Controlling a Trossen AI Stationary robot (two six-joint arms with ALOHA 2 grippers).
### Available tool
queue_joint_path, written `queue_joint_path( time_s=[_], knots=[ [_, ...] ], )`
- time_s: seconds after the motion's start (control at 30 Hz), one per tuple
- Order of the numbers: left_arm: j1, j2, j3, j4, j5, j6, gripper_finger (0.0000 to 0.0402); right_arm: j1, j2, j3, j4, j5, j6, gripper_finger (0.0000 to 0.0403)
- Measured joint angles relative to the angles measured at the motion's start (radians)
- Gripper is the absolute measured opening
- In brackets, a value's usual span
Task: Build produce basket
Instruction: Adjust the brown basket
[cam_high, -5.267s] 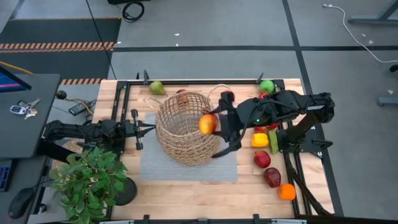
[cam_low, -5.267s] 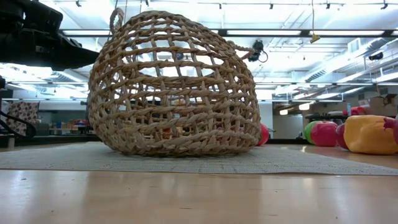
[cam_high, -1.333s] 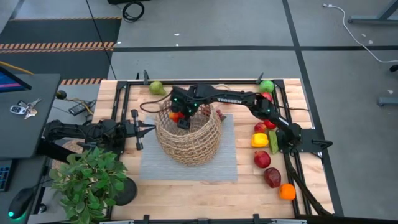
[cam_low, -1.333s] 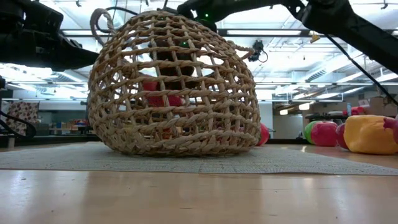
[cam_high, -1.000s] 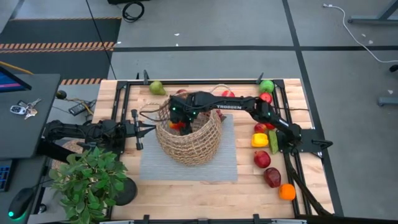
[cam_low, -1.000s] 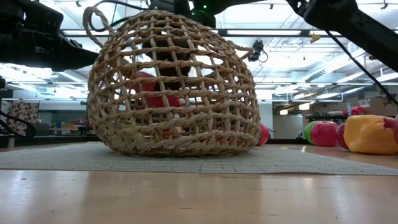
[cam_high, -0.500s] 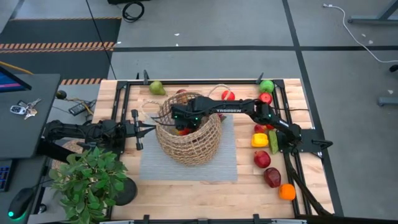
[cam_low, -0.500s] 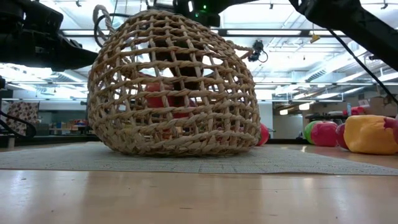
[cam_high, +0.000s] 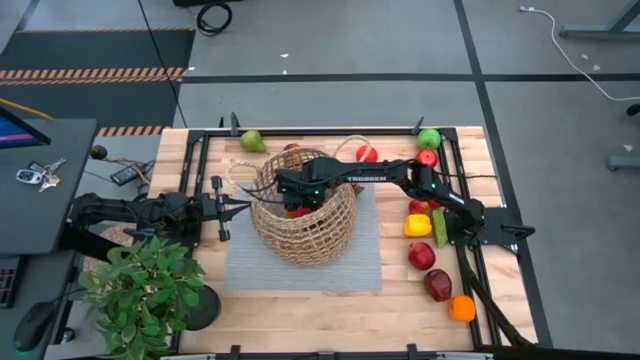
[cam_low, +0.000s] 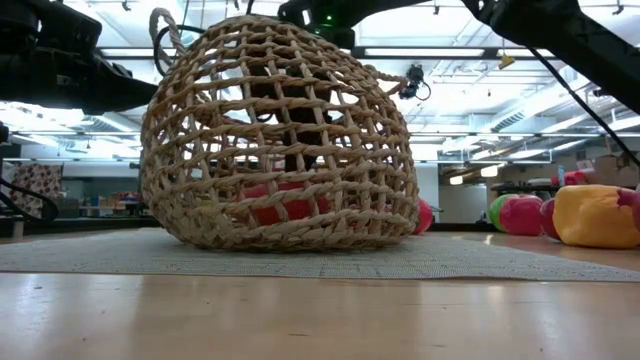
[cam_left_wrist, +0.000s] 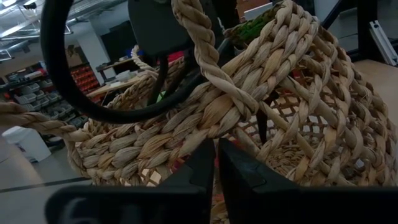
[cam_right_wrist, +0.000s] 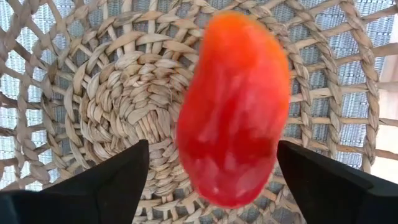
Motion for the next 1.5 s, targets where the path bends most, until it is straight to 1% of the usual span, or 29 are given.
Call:
queue_joint_path(
  time_s=[0.17, 0.4, 0.5, 0.67, 0.77, 0.93, 1.07, 1.27, 1.4, 1.5],
  knots=[
    [0.0, 0.0, 0.0, 0.001, 0.0, 0.0, 0.003, 0.0, -0.04, 0.0, -0.004, 0.001, -0.002, 0.0364],
    [0.0, 0.0, 0.0, 0.002, -0.001, 0.0, 0.0036, 0.0, -0.157, 0.0, 0.009, 0.079, -0.009, 0.0357],
    [0.0, 0.0, 0.0, 0.003, -0.001, 0.0, 0.0033, 0.0, -0.219, 0.0, 0.031, 0.137, -0.01, 0.0357],
    [0.0, 0.0, 0.0, 0.0, -0.002, 0.0, 0.0028, 0.0, -0.318, 0.001, 0.128, 0.274, 0.006, 0.0357],
    [0.0, 0.0, 0.0, 0.0, -0.001, 0.0, 0.0029, 0.003, -0.332, 0.002, 0.147, 0.303, 0.007, 0.0357],
    [0.0, 0.0, 0.0, 0.001, -0.001, 0.0, 0.0036, 0.02, -0.28, 0.0, 0.135, 0.38, 0.023, 0.0356],
    [0.0, 0.0, 0.0, -0.001, -0.001, 0.0, 0.0034, 0.027, -0.243, -0.001, 0.124, 0.365, -0.015, 0.0353],
    [0.0, 0.0, 0.0, 0.0, 0.0, 0.0, 0.0028, 0.035, -0.258, -0.001, 0.106, 0.41, -0.068, 0.0349],
    [0.0, 0.0, 0.0, -0.001, 0.0, 0.0, 0.0031, 0.033, -0.312, 0.002, 0.101, 0.364, -0.065, 0.0348],
    [0.0, 0.0, 0.0, 0.0, 0.0, 0.0, 0.0034, 0.034, -0.324, 0.002, 0.029, 0.322, -0.069, 0.0348]
  ],
)
